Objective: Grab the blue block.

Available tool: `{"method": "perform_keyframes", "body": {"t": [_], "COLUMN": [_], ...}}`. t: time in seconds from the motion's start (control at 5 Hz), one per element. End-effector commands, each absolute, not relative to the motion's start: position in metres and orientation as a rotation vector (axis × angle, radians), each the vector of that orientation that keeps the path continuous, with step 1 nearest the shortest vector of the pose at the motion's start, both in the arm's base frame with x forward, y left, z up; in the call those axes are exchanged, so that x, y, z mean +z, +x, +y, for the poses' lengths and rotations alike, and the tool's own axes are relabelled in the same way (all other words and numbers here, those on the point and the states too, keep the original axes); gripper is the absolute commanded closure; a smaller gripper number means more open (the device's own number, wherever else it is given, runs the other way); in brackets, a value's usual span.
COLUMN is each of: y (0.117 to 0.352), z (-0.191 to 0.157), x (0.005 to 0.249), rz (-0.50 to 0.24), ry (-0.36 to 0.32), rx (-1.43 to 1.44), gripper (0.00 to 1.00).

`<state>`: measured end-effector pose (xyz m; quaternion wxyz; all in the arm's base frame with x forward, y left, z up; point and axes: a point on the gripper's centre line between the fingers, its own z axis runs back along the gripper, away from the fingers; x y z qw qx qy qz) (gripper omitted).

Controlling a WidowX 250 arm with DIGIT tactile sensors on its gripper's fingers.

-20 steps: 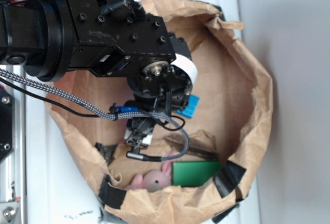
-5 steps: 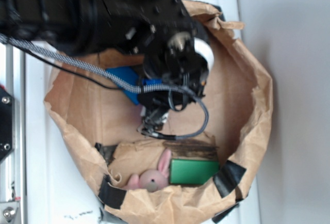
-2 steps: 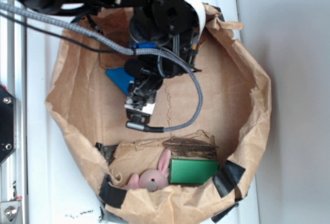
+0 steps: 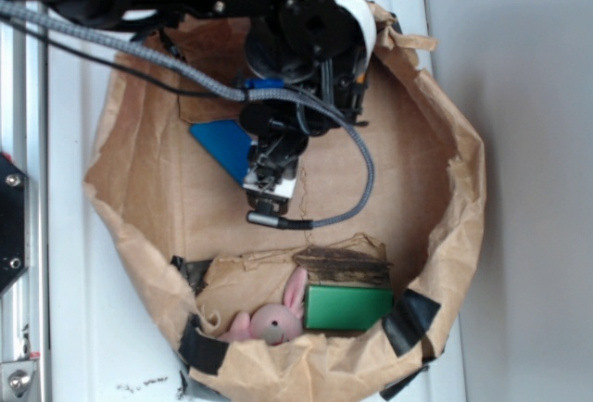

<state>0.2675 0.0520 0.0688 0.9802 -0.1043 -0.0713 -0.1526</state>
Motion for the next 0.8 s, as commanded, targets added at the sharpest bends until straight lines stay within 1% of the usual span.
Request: {"method": "perform_keyframes", "body": {"t": [0.0,0.2,0.4,0.6], "y": [0.255,0.254,0.252,0.239], "z": [0.058,0.051,0.044,0.042], "x": [0.072,0.07,0.064,0.058], "rz": [-0.295,-0.301,-0.289,-0.263], "ry": [-0.11,-0.083,-0.057,-0.055], "rx": [-0.469,-0.473,-0.477,-0.514], "gripper": [0.0,0.0,0.0,0.0]}}
